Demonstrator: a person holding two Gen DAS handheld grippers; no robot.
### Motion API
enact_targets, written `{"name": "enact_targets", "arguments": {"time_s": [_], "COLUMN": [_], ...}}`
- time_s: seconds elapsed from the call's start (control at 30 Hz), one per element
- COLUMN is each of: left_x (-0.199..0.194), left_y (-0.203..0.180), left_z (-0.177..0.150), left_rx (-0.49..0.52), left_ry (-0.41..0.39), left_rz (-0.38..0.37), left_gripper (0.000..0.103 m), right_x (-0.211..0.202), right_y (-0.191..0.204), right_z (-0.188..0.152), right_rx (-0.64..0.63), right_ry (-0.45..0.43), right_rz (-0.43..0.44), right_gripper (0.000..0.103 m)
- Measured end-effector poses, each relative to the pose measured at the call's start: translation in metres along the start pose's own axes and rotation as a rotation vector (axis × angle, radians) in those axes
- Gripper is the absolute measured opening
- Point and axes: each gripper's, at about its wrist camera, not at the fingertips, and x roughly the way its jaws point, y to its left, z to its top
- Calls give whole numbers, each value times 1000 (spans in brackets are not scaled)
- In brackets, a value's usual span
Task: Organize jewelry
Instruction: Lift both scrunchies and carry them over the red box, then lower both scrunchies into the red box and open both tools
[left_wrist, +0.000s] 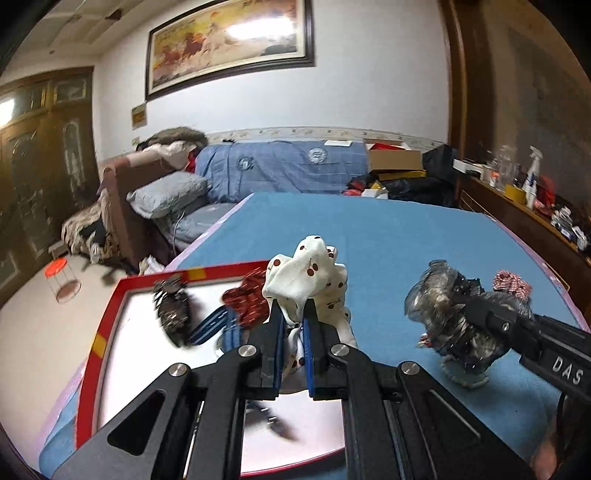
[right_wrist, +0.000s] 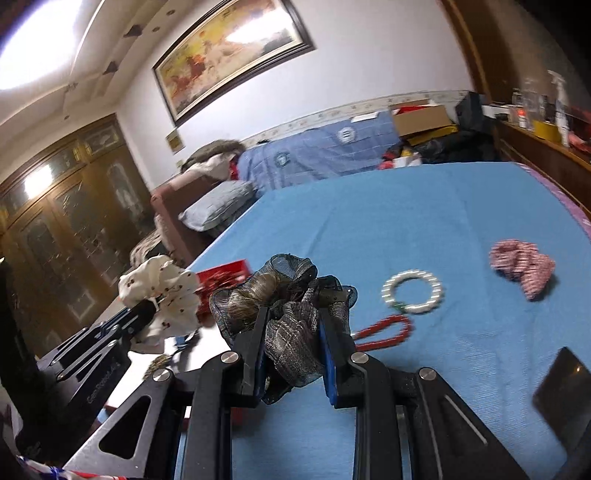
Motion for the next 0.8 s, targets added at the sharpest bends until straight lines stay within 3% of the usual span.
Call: {"name": "enact_targets", "arguments": {"time_s": [0.5, 0.8], "left_x": [26, 43], "left_y": [128, 148], "left_z": [-26, -43], "left_rx": [-246, -302], "left_ry": [123, 190], "left_rz": [80, 79], "left_gripper": [9, 9], "right_x": [51, 97], "right_y": [74, 99], "right_z": [-18, -27], "right_rx": [-111, -141], "right_ry": [116, 187], "right_rz": [59, 61], "right_gripper": [27, 27]}}
